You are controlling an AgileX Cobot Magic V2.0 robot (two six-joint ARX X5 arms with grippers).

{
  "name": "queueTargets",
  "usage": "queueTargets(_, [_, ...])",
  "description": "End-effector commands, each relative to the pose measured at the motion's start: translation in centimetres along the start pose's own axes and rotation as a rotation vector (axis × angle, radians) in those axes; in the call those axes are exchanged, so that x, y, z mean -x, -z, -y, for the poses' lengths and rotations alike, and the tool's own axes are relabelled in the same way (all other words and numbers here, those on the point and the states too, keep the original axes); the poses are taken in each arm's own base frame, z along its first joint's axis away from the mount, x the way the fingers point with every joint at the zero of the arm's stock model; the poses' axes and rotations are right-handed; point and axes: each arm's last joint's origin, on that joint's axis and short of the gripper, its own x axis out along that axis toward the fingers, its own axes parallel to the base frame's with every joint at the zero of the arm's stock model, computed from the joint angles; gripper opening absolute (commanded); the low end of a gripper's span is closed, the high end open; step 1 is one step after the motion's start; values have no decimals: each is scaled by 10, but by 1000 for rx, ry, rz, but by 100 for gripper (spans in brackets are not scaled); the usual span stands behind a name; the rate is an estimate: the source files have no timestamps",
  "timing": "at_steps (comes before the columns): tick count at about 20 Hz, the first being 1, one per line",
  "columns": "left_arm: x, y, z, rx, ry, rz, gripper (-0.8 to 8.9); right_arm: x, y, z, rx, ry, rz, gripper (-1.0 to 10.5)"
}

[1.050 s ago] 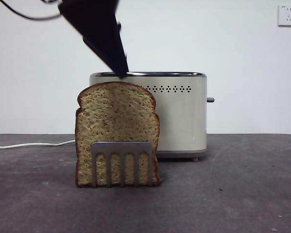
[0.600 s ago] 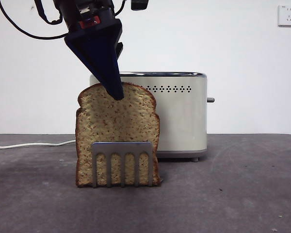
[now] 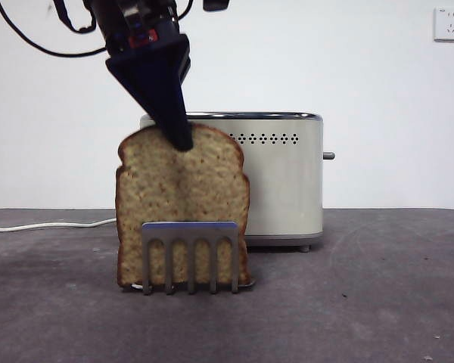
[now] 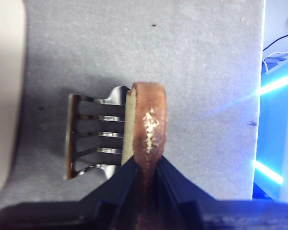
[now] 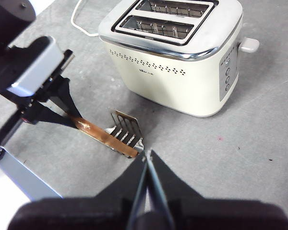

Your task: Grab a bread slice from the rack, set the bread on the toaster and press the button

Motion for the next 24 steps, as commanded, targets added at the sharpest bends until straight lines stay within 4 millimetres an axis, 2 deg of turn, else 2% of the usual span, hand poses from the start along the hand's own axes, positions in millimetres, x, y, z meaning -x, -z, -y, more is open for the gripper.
queueTargets(1, [23, -8, -1, -13, -64, 47, -8, 0, -1, 0, 9, -3, 0, -12])
queueTargets(4, [53, -18, -4, -19, -105, 69, -8, 0, -1, 0, 9, -3, 0, -11])
queueTargets(8, [108, -38, -8, -44, -208, 196, -8, 0, -1, 0, 9, -3, 0, -12])
queueTargets(11, [148, -49, -10, -63, -341, 300, -9, 0, -1, 0, 9, -3, 0, -12])
queueTargets(13, [162, -52, -13, -73, -462, 302, -9, 0, -1, 0, 9, -3, 0, -12])
queueTargets(17, [162, -53, -24, -133, -541, 292, -9, -1, 0, 0, 8, -4, 0, -12])
queueTargets(24, [133, -54, -54, -138, -533, 228, -9, -5, -1, 3, -3, -8, -19, -12])
